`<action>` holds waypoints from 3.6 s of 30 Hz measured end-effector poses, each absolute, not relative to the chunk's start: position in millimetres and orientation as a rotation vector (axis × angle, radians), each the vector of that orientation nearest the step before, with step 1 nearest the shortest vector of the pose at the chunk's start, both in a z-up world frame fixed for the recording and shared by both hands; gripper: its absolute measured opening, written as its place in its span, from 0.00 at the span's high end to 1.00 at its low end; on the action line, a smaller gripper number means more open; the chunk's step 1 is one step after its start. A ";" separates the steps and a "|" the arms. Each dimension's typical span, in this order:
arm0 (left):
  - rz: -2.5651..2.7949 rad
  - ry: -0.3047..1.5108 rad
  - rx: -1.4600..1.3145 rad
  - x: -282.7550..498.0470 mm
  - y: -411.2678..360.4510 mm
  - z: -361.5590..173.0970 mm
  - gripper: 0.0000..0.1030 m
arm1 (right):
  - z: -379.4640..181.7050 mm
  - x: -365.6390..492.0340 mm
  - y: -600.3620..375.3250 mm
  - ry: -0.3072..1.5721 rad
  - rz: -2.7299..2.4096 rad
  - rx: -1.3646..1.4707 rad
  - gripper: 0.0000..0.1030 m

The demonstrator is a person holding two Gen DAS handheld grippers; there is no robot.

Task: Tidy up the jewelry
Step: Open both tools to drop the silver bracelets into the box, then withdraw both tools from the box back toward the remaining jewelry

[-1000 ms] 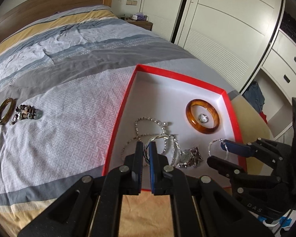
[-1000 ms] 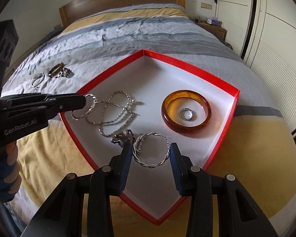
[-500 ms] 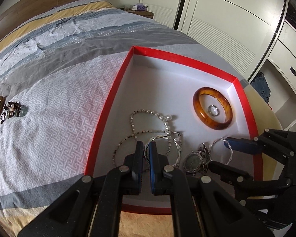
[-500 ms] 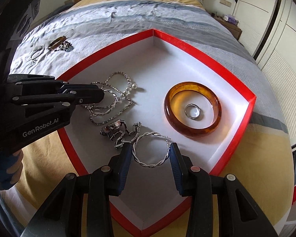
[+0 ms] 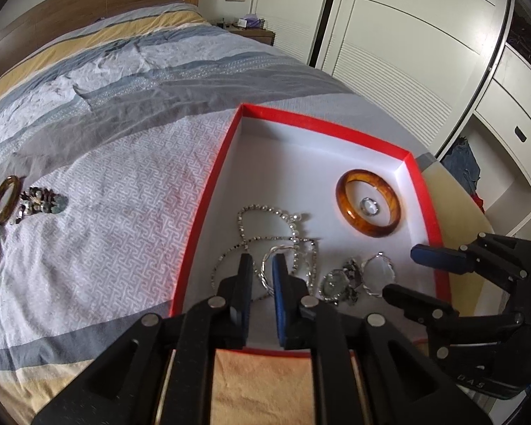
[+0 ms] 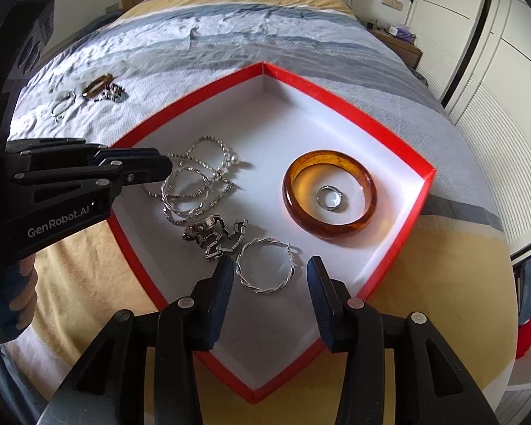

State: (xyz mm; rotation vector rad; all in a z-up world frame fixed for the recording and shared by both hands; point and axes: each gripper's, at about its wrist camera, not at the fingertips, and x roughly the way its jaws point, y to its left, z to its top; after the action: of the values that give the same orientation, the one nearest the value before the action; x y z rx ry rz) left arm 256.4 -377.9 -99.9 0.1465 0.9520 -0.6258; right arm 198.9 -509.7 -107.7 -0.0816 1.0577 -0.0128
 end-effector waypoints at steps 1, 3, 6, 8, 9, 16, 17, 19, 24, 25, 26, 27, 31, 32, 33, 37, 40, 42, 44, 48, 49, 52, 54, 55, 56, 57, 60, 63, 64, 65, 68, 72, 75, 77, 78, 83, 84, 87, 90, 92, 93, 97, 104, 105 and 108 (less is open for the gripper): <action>-0.626 0.944 0.145 252.8 -374.9 -94.2 0.89 | -103.4 195.9 -509.6 1.048 -0.016 -0.069 0.58; -0.621 0.928 0.137 244.5 -368.2 -81.4 0.88 | -92.8 189.0 -507.6 1.026 -0.024 -0.043 0.58; -0.607 0.895 0.126 228.7 -352.2 -60.1 0.83 | -78.8 177.5 -500.0 0.998 -0.029 -0.012 0.57; -0.589 0.865 0.124 215.7 -339.5 -44.7 0.80 | -69.6 169.7 -492.1 0.985 -0.026 0.007 0.56; -0.580 0.852 0.124 209.0 -333.2 -37.9 0.79 | -64.9 165.1 -487.0 0.979 -0.024 0.013 0.56; -0.525 0.779 0.113 158.4 -279.9 7.1 0.70 | -32.4 129.8 -449.8 0.935 -0.011 0.064 0.56; -0.519 0.770 0.113 151.8 -272.9 12.1 0.69 | -27.7 123.8 -443.8 0.929 -0.011 0.068 0.56; -0.508 0.754 0.111 139.3 -258.8 20.8 0.69 | -19.5 113.1 -432.7 0.917 -0.010 0.077 0.55; -0.488 0.734 0.095 108.1 -224.0 36.4 0.68 | -3.2 88.3 -407.9 0.902 -0.019 0.081 0.55; -0.483 0.733 0.092 103.1 -218.5 38.3 0.68 | -0.4 83.6 -403.4 0.899 -0.022 0.081 0.55; -0.479 0.731 0.090 98.5 -213.0 40.1 0.68 | 3.2 77.9 -397.7 0.896 -0.025 0.082 0.55; -0.476 0.730 0.087 93.8 -207.3 41.6 0.68 | 6.0 74.0 -394.3 0.894 -0.026 0.082 0.55; -0.456 0.717 0.083 74.7 -180.7 49.0 0.68 | 15.9 57.0 -375.3 0.882 -0.036 0.086 0.54; -0.451 0.711 0.079 70.8 -174.0 50.7 0.68 | 18.3 52.8 -369.4 0.880 -0.037 0.086 0.54; -0.446 0.705 0.073 67.0 -166.4 52.6 0.68 | 20.4 49.2 -364.2 0.878 -0.037 0.082 0.54; -0.417 0.694 0.047 56.7 -138.7 58.4 0.68 | 29.3 36.2 -340.4 0.871 -0.034 0.060 0.52; -0.398 0.685 0.036 49.4 -119.8 62.6 0.68 | 36.6 26.9 -321.8 0.865 -0.027 0.043 0.52; -0.390 0.679 0.027 44.1 -107.7 65.0 0.68 | 40.5 22.5 -311.9 0.859 -0.020 0.041 0.51; -0.380 0.672 0.021 39.7 -97.1 66.8 0.68 | 44.0 17.5 -302.0 0.854 -0.018 0.040 0.51; -0.352 0.658 0.014 29.0 -76.5 70.2 0.68 | 48.9 9.0 -284.0 0.847 -0.007 0.035 0.51; -0.344 0.656 0.015 27.3 -73.1 70.1 0.68 | 49.9 7.1 -280.2 0.845 -0.005 0.033 0.51; -0.322 0.651 0.010 19.0 -60.1 71.6 0.68 | 52.6 1.3 -268.3 0.837 0.006 0.033 0.50; -0.309 0.646 0.006 13.5 -52.6 72.7 0.68 | 53.7 -1.6 -261.2 0.833 0.014 0.029 0.50; -0.305 0.644 0.004 10.9 -49.0 73.6 0.68 | 54.3 -3.3 -257.5 0.832 0.018 0.026 0.50; -0.301 0.642 0.003 8.6 -46.4 74.3 0.68 | 55.0 -4.5 -254.6 0.831 0.023 0.024 0.50; -0.295 0.640 0.003 6.0 -43.8 75.0 0.68 | 55.9 -6.1 -252.1 0.830 0.026 0.021 0.50; -0.284 0.632 0.009 1.5 -37.8 76.7 0.68 | 57.6 -10.3 -246.0 0.825 0.032 0.017 0.48; -0.270 0.625 0.006 -3.1 -30.1 78.1 0.68 | 58.4 -11.8 -241.8 0.821 0.037 0.020 0.47; -0.266 0.624 0.002 -3.8 -27.1 78.2 0.68 | 58.5 -12.2 -240.9 0.821 0.038 0.021 0.47; -0.261 0.625 -0.001 -4.0 -25.0 78.4 0.68 | 58.5 -11.9 -239.8 0.821 0.040 0.021 0.47; -0.251 0.628 -0.010 -3.2 -19.7 77.8 0.68 | 58.8 -10.2 -236.3 0.820 0.047 0.020 0.46; -0.249 0.635 -0.016 -0.7 -17.2 75.6 0.68 | 56.3 -6.9 -231.8 0.827 0.057 0.015 0.45; -0.247 0.638 -0.021 2.1 -14.7 72.8 0.68 | 53.4 -3.6 -230.1 0.837 0.063 0.016 0.45; -0.244 0.634 -0.028 4.9 -13.0 70.9 0.68 | 51.5 -0.5 -228.9 0.843 0.065 0.015 0.44; -0.243 0.630 -0.031 6.4 -12.6 69.8 0.68 | 50.8 0.9 -228.7 0.845 0.067 0.015 0.44; -0.232 0.618 -0.031 13.2 -11.3 64.1 0.68 | 43.0 10.6 -228.4 0.865 0.074 0.020 0.44; -0.231 0.619 -0.030 13.3 -11.1 64.1 0.68 | 41.0 13.0 -228.3 0.869 0.076 0.022 0.44; -0.222 0.639 -0.018 22.0 -11.4 58.4 0.68 | 32.6 21.2 -228.6 0.887 0.084 0.029 0.44; -0.209 0.660 -0.004 32.4 -10.5 50.9 0.68 | 24.9 31.4 -227.8 0.903 0.094 0.030 0.44; -0.198 0.689 0.001 41.3 -9.0 43.7 0.68 | 20.2 38.7 -226.9 0.913 0.102 0.031 0.44; -0.199 0.703 -0.002 45.3 -8.1 39.9 0.68 | 18.2 42.5 -226.0 0.918 0.106 0.030 0.44; -0.196 0.743 0.011 62.5 -7.0 24.1 0.68 | 9.4 57.7 -223.4 0.935 0.126 0.022 0.44; -0.168 0.815 -0.012 111.0 3.7 -5.0 0.68 | -9.8 94.0 -221.4 0.966 0.164 0.000 0.43; -0.161 0.823 -0.021 121.1 6.7 -9.3 0.68 | -11.9 100.0 -221.6 0.968 0.170 -0.002 0.43; -0.146 0.836 -0.045 148.1 12.7 -18.6 0.68 | -19.3 124.5 -222.9 0.971 0.190 -0.004 0.43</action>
State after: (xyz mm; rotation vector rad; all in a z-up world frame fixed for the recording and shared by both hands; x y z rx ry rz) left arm 148.1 12.7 -18.6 -0.0449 0.8361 -0.1458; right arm 124.5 -222.9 -19.3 -0.0043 0.9705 0.1900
